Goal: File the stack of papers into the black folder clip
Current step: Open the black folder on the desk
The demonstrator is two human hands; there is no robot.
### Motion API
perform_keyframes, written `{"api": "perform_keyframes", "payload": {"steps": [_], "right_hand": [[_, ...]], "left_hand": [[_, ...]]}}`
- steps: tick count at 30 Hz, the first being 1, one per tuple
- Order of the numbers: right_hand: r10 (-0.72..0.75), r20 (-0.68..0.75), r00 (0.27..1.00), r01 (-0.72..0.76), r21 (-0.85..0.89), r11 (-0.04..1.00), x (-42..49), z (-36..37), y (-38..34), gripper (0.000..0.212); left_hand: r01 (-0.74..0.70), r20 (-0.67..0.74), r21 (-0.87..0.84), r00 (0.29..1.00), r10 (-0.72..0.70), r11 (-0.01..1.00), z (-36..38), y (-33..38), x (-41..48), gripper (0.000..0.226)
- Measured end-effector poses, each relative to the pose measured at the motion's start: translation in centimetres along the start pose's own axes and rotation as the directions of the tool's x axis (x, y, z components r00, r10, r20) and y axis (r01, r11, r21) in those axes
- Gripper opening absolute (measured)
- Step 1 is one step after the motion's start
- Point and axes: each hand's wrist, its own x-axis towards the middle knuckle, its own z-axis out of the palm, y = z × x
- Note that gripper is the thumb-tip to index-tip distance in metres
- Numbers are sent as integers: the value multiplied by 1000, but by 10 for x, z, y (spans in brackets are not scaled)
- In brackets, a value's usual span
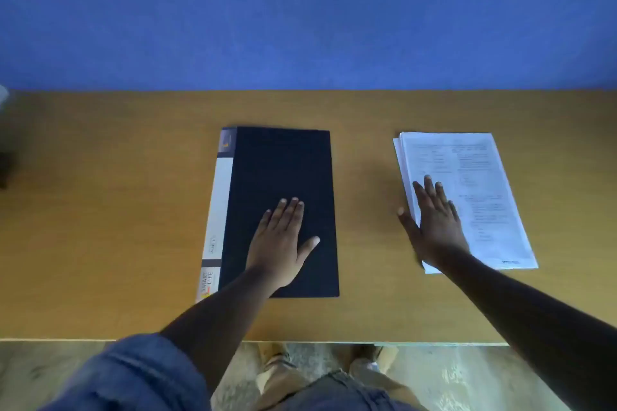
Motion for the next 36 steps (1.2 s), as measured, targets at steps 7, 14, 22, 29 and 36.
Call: {"api": "perform_keyframes", "payload": {"steps": [7, 14, 22, 29, 36], "right_hand": [[19, 80, 997, -8, -135, 991, -15, 33, 20, 75], [1, 20, 1000, 3, -204, 979, -19, 45, 24, 75], [-13, -12, 1000, 10, -243, 970, -21, 48, 23, 79], [-16, 42, 999, 26, -236, 971, -21, 45, 26, 76], [-1, 99, 995, 23, -218, 976, -18, 39, 26, 81]], "left_hand": [[27, -35, 67, 999, -25, 997, 24, 4, -7, 79], [50, -82, 57, 996, -45, 997, 36, 6, -10, 76], [51, -53, 37, 997, -49, 998, 37, 2, -9, 85], [187, -186, -185, 957, -221, 965, 26, 7, -49, 100], [342, -144, -218, 915, -376, 914, 24, -38, -114, 134]]}}
